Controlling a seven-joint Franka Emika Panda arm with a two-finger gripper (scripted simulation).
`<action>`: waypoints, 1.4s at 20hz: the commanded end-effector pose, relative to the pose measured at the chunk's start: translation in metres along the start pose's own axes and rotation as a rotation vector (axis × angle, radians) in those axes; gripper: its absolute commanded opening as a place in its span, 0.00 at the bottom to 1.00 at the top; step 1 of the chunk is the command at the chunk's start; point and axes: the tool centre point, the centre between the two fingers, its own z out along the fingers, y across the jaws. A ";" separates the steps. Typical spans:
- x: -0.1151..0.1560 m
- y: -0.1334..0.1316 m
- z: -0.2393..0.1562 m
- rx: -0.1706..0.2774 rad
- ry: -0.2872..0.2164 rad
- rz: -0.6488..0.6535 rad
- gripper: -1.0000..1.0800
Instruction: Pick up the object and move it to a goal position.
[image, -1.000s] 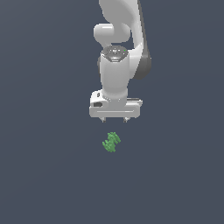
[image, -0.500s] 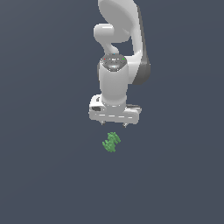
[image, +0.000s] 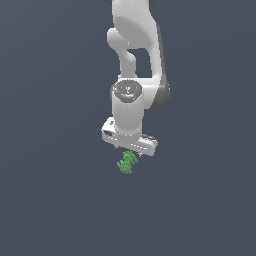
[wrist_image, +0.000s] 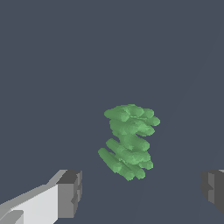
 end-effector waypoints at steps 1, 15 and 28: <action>0.004 0.000 0.008 -0.005 -0.006 0.052 0.96; 0.010 0.001 0.025 -0.016 -0.017 0.152 0.96; 0.009 0.002 0.074 -0.016 -0.017 0.157 0.96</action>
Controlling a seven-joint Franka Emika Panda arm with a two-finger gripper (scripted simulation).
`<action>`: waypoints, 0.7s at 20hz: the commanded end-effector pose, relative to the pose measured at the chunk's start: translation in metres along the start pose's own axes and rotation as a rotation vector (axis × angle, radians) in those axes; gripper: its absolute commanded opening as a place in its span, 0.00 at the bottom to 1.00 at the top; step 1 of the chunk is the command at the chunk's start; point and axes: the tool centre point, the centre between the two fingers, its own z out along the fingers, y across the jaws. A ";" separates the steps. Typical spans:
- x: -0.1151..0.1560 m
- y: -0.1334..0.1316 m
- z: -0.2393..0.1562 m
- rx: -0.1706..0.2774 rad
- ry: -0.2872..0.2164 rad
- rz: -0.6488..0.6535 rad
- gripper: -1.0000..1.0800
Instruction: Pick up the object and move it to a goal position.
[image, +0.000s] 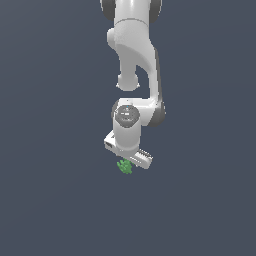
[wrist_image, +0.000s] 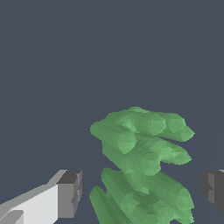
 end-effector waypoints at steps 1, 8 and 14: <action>0.001 0.000 0.005 0.001 0.001 0.001 0.96; 0.002 -0.001 0.005 0.001 0.001 0.001 0.00; 0.002 -0.001 0.005 0.001 0.001 0.001 0.00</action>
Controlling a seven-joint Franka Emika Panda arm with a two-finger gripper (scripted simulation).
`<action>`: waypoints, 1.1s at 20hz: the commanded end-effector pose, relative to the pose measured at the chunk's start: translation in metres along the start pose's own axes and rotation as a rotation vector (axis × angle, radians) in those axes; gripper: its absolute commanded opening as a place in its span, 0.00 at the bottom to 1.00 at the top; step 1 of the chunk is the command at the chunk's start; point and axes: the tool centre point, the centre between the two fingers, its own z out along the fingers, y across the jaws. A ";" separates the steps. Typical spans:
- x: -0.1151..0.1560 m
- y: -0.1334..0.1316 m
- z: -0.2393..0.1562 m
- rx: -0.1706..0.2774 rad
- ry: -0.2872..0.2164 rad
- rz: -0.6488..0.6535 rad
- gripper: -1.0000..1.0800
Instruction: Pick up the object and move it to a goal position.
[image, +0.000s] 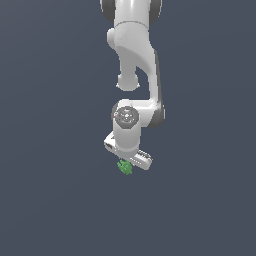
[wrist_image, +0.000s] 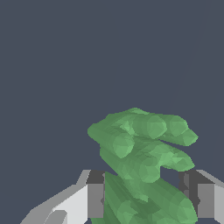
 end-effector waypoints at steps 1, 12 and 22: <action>0.000 0.000 0.000 0.000 0.000 0.000 0.00; -0.004 0.023 -0.023 0.000 0.000 0.000 0.00; -0.013 0.086 -0.087 0.001 -0.001 0.000 0.00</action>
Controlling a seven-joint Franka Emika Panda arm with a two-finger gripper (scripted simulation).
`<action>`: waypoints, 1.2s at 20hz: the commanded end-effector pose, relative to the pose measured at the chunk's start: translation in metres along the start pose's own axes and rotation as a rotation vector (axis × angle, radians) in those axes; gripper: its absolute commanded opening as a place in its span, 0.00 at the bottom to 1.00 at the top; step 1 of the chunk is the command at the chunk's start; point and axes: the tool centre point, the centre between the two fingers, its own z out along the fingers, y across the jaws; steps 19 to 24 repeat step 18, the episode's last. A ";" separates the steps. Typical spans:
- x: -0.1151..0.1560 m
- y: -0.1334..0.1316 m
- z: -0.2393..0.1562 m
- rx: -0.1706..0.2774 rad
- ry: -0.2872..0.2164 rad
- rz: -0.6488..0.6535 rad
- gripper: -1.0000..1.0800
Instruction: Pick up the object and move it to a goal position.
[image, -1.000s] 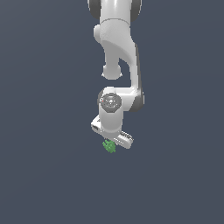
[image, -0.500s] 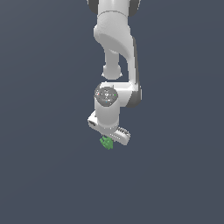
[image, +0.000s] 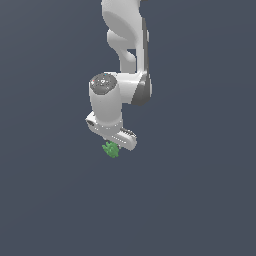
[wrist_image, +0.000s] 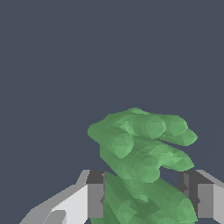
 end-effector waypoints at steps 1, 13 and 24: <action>-0.003 0.019 -0.019 0.001 0.000 0.000 0.00; -0.008 0.081 -0.084 0.001 0.001 0.000 0.00; -0.009 0.088 -0.092 0.000 0.001 0.000 0.00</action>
